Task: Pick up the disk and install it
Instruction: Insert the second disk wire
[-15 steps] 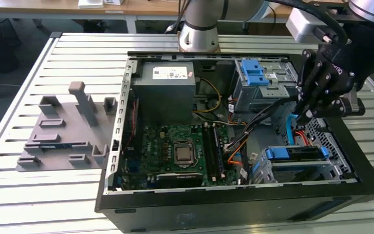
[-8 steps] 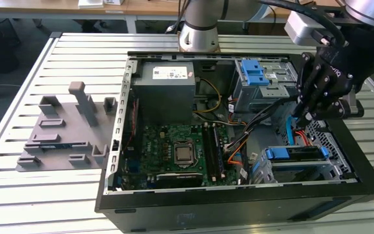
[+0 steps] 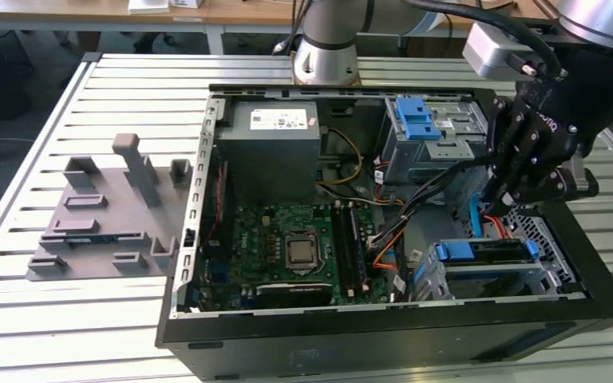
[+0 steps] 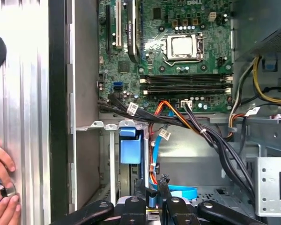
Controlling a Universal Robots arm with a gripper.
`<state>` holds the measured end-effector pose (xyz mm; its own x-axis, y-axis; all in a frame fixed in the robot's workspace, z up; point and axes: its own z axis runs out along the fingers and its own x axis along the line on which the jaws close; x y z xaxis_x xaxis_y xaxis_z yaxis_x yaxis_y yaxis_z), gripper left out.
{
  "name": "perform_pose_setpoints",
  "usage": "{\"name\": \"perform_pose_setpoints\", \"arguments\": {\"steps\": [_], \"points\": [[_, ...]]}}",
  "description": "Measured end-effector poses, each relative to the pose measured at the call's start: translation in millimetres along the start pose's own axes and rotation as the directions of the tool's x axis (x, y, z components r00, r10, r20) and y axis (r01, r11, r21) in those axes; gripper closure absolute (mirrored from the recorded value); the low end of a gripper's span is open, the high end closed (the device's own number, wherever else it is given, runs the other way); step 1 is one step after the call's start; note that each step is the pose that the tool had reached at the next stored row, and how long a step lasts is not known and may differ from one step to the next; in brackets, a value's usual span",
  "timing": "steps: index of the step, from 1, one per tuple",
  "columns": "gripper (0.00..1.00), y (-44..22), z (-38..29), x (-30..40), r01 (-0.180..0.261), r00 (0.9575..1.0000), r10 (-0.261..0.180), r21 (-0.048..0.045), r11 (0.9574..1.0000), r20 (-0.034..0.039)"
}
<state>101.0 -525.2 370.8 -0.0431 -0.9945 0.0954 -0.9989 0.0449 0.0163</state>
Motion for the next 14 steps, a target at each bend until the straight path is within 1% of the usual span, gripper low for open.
{"name": "perform_pose_setpoints", "arguments": {"steps": [1, 3, 5, 6, 9, 10, 11, 12, 13, 14], "points": [[0.75, -0.1, 1.0, -0.2, 0.0, 1.0, 0.0, 0.0001, 1.0, -0.0023], [0.75, -0.4, 3.6, -0.5, 0.0, 1.0, 0.0, 0.0002, 1.0, -0.0031], [0.76, -0.8, 6.6, -0.9, 0.0, 1.0, 0.0, 0.0002, 1.0, -0.003], [0.83, -1.0, 8.1, -1.0, 0.0, 1.0, 0.0, 0.0002, 1.0, -0.0031], [0.84, -1.5, 11.1, -1.3, 0.0, 1.0, 0.0, 0.0001, 1.0, -0.0029], [0.84, -1.7, 11.6, -1.3, 0.0, 1.0, 0.0, 0.0001, 1.0, -0.0013], [0.84, -1.9, 12.2, -1.4, 0.0, 1.0, 0.0, 0.0, 1.0, 0.0012], [0.84, -2.0, 12.7, -1.4, 0.0, 1.0, 0.0, -0.0003, 1.0, 0.0066], [0.84, -2.1, 13.2, -1.4, 0.0, 0.9998, 0.0, -0.0008, 1.0, 0.0184], [0.84, -2.1, 13.6, -1.5, 0.001, 0.9995, -0.001, -0.0013, 1.0, 0.0321]]}}
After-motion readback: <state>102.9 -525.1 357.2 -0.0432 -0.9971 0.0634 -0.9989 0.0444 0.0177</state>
